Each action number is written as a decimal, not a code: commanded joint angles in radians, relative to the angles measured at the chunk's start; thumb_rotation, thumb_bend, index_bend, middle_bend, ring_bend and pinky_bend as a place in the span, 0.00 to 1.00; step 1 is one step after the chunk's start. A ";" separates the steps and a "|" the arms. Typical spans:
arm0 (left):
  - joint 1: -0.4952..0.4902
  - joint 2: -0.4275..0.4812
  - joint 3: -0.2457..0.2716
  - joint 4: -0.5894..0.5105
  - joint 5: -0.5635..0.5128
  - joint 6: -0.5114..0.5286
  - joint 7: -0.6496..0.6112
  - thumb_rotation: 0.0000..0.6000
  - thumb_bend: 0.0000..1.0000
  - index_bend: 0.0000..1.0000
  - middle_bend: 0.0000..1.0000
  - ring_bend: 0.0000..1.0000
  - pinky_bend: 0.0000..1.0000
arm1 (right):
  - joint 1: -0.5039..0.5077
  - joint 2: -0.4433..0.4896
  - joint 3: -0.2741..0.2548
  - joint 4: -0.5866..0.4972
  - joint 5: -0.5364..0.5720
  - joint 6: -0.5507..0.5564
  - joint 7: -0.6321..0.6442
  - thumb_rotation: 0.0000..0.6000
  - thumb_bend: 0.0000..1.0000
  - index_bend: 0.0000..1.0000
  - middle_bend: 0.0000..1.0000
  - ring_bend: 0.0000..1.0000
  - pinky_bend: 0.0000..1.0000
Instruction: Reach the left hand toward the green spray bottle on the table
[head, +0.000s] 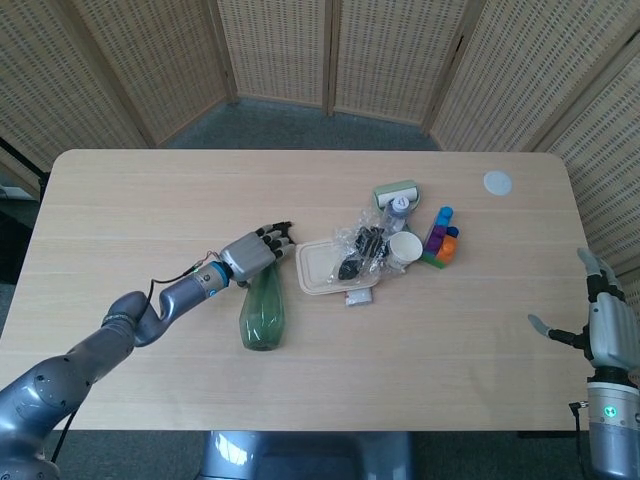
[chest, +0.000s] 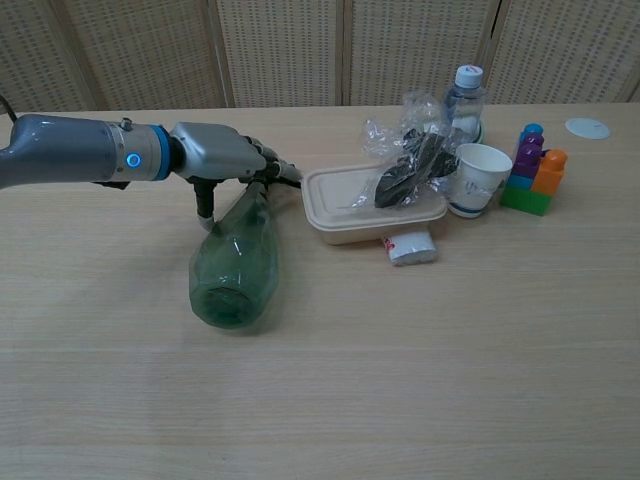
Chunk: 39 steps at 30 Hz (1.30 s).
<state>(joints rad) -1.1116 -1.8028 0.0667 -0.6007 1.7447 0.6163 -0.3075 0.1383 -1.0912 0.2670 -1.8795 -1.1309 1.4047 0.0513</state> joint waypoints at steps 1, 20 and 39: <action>-0.013 -0.035 0.025 0.045 0.003 -0.006 -0.020 1.00 0.00 0.00 0.00 0.00 0.00 | -0.001 0.002 -0.001 -0.002 -0.004 0.003 0.002 1.00 0.00 0.00 0.00 0.00 0.00; -0.008 -0.097 0.060 0.129 -0.016 0.042 0.034 1.00 0.00 0.42 0.28 0.09 0.14 | -0.016 0.022 -0.009 -0.023 -0.039 0.021 0.031 1.00 0.00 0.00 0.00 0.00 0.00; 0.029 0.055 -0.008 -0.024 -0.077 0.218 0.175 1.00 0.00 0.72 0.60 0.42 0.45 | -0.024 0.029 -0.020 -0.044 -0.070 0.040 0.027 1.00 0.00 0.00 0.00 0.00 0.00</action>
<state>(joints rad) -1.0850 -1.7901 0.0797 -0.5805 1.6824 0.8079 -0.1548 0.1146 -1.0626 0.2470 -1.9232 -1.2006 1.4442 0.0786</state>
